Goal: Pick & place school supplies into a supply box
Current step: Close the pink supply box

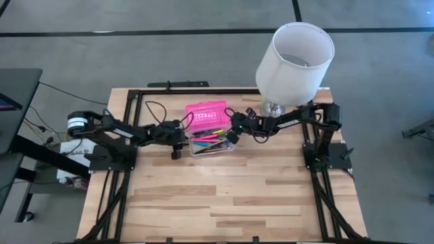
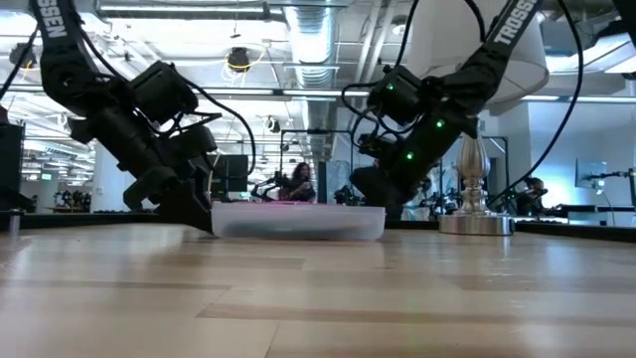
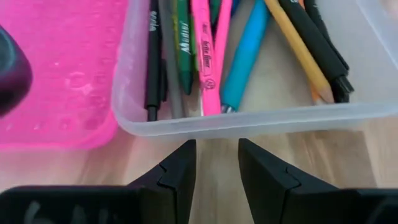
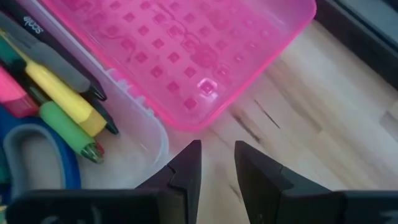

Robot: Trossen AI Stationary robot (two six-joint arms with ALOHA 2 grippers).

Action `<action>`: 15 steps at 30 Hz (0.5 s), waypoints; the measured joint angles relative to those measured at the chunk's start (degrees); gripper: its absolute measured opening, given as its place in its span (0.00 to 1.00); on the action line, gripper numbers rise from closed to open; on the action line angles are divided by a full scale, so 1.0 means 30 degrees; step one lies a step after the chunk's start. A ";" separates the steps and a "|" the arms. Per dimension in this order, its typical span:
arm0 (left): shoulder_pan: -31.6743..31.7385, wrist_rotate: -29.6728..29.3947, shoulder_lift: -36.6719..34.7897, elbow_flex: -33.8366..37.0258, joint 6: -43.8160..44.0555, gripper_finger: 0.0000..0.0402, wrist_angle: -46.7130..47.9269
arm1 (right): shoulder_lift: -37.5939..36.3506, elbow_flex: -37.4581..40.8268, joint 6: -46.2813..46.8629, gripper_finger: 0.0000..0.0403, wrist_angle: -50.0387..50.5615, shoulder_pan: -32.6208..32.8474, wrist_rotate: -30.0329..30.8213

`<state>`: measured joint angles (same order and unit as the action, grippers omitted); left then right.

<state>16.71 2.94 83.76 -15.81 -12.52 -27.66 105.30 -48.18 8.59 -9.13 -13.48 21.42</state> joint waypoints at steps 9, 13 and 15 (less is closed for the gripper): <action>-0.0015 0.3604 0.0213 -0.0219 -0.0102 0.28 -0.0006 | 0.0000 0.0005 -0.0968 0.23 -0.0059 -0.0040 -0.0186; -0.0280 0.4460 0.0206 -0.0219 -0.0062 0.28 -0.0007 | 0.0000 -0.0010 -0.1448 0.23 -0.0151 -0.0026 -0.0200; -0.0528 0.5360 0.0206 -0.0219 -0.0058 0.28 -0.0007 | -0.0007 -0.0010 -0.1508 0.23 -0.0160 -0.0019 -0.0197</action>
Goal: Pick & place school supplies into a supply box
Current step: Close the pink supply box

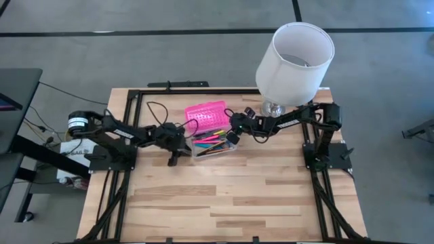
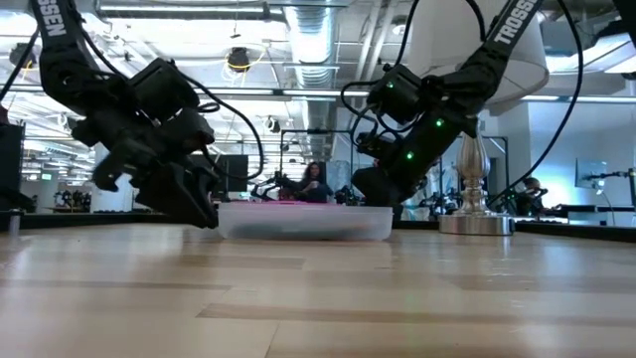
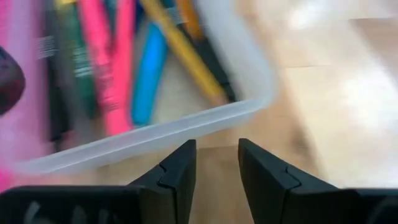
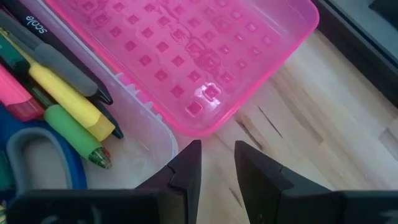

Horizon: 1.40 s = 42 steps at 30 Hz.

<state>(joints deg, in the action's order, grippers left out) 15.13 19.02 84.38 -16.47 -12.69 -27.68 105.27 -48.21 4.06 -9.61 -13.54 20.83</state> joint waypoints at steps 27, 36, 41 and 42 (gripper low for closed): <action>-0.0002 -1.1719 -0.0039 -0.0872 0.1403 0.28 0.2614 | -0.0007 0.0000 -0.0352 0.23 -0.0031 0.0000 -0.0010; 0.1535 -1.4481 0.0539 -0.0823 0.2999 0.28 0.2131 | 0.0000 0.0022 -0.0447 0.23 -0.0462 0.0000 -0.0138; 0.1810 -1.4016 0.2356 -0.0831 0.2512 0.28 -0.0488 | 0.0015 0.0022 -0.0623 0.23 -0.0876 0.0086 -0.0450; 0.1816 -1.3921 0.2722 -0.0836 0.2318 0.28 -0.1148 | 0.0015 0.0022 -0.0706 0.23 -0.1020 0.0123 -0.0457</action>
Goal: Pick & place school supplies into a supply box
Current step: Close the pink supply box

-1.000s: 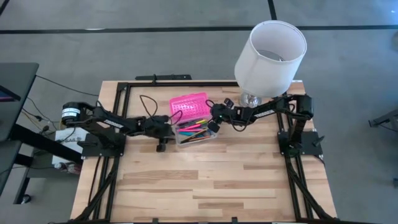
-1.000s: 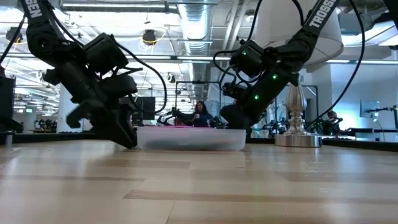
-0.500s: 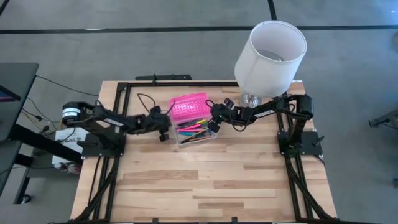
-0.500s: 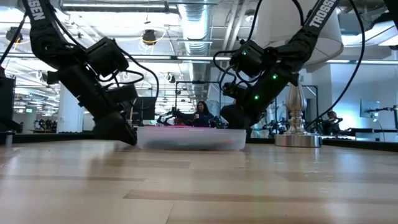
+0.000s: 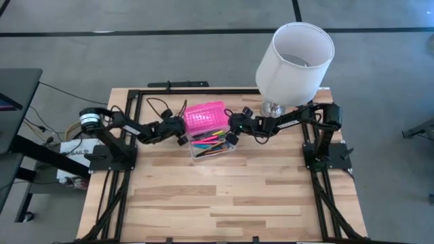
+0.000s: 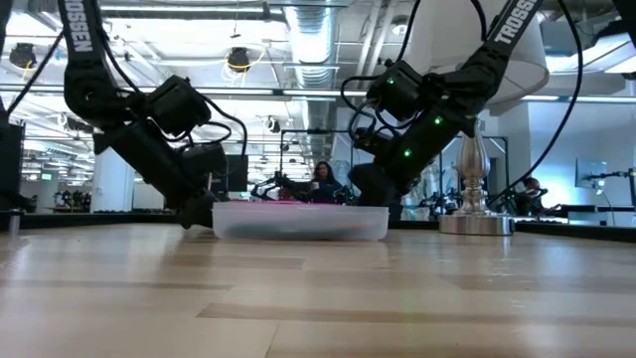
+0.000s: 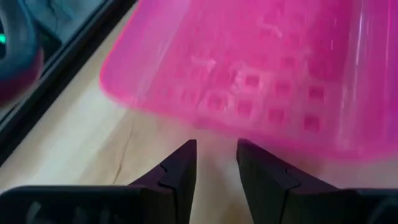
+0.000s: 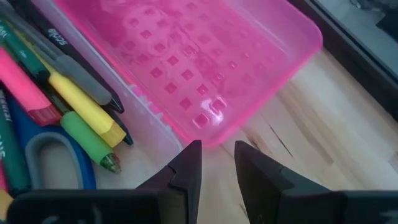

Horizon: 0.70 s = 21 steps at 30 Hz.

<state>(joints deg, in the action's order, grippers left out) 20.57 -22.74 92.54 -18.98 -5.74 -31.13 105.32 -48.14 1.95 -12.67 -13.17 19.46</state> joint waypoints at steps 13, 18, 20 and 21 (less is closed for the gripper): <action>0.0017 0.1058 0.0987 -0.0017 -0.1706 0.28 -0.1278 | -0.0007 0.0015 -0.0812 0.22 -0.0064 0.0168 0.0112; 0.0024 0.1482 0.0994 0.0130 -0.2381 0.28 -0.1336 | -0.0007 0.0015 -0.0805 0.22 0.0006 0.0168 0.0112; 0.0024 0.1648 0.0994 0.0209 -0.2415 0.28 -0.1333 | -0.0022 0.0015 -0.0805 0.22 0.0051 0.0168 0.0112; 0.0024 0.1750 0.0994 0.0238 -0.2483 0.28 -0.1339 | -0.0022 0.0015 -0.0805 0.22 0.0059 0.0168 0.0112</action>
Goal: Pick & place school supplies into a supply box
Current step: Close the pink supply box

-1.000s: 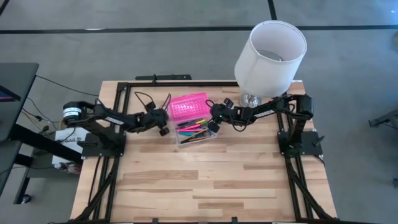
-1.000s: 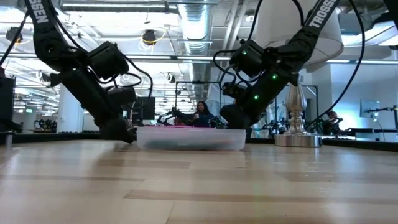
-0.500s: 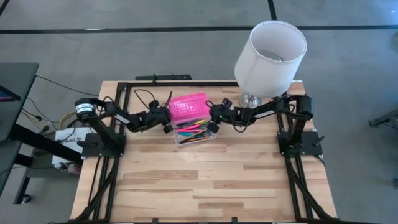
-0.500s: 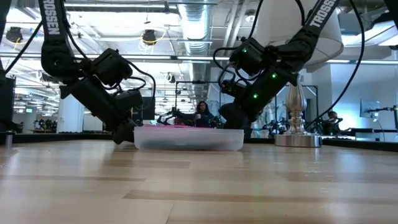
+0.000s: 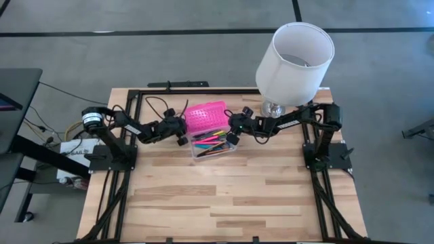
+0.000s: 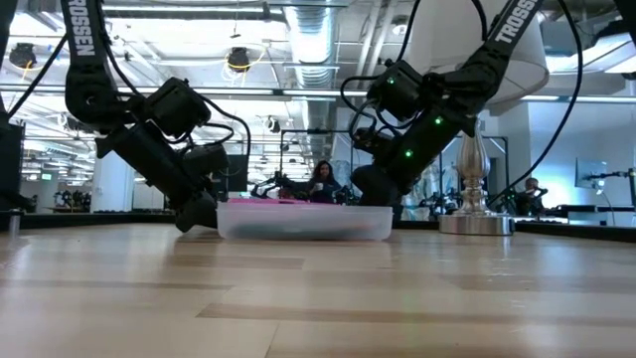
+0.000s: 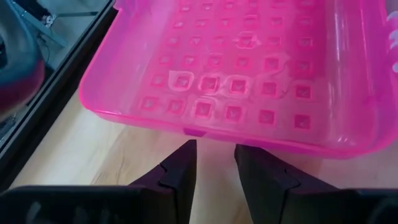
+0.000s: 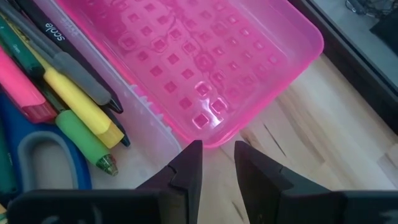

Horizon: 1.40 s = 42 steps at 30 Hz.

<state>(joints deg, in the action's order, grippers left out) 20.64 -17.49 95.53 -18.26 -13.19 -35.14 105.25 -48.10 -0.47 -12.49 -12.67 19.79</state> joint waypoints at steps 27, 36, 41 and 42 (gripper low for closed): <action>-0.0036 0.4103 -0.0029 0.0437 -0.0665 0.28 -0.0464 | -0.0007 -0.0058 -0.0022 0.23 0.0764 -0.0321 0.1017; -0.0044 0.6661 -0.0029 0.0437 -0.0672 0.28 -0.0492 | 0.0007 -0.0047 -0.0305 0.23 0.0911 -0.0328 0.1930; -0.0058 0.7929 -0.0033 0.0430 -0.0311 0.28 -0.0320 | 0.0007 -0.0051 -0.0446 0.23 0.1005 -0.0328 0.1967; -0.0058 0.8179 -0.0036 0.0430 -0.0167 0.28 -0.0283 | 0.0007 -0.0051 -0.0510 0.23 0.1005 -0.0328 0.1960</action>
<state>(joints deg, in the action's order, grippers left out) 20.47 7.05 95.42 -16.97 -13.69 -35.99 105.27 -48.25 -2.00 -9.47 -13.65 25.67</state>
